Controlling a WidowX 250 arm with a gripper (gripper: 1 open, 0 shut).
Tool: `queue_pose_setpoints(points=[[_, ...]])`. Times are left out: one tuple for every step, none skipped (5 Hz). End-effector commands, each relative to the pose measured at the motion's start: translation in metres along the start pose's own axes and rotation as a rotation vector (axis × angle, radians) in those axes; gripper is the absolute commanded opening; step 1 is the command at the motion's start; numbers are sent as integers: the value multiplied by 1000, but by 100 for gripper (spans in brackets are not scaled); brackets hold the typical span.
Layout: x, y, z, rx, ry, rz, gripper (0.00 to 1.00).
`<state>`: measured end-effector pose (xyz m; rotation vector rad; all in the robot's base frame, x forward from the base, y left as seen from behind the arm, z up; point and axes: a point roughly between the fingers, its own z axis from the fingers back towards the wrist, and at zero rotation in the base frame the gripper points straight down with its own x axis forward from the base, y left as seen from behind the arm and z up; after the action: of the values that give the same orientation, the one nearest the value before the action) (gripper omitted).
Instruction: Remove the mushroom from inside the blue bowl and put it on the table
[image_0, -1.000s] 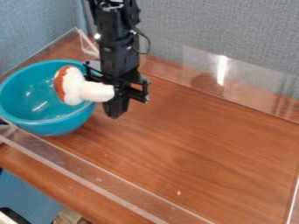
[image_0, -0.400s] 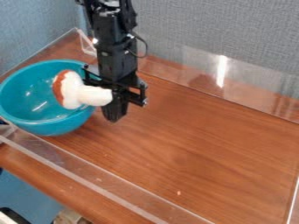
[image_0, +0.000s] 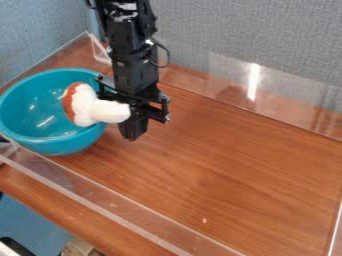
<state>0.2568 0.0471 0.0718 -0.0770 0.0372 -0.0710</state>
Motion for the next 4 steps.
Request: queue_pose_setpoints(points=[[4, -21, 11, 9, -54, -65, 0], [6, -42, 5, 5, -42, -127, 0], [8, -62, -4, -5, -23, -182, 0], [6, -77, -8, -23, -16, -220, 0]])
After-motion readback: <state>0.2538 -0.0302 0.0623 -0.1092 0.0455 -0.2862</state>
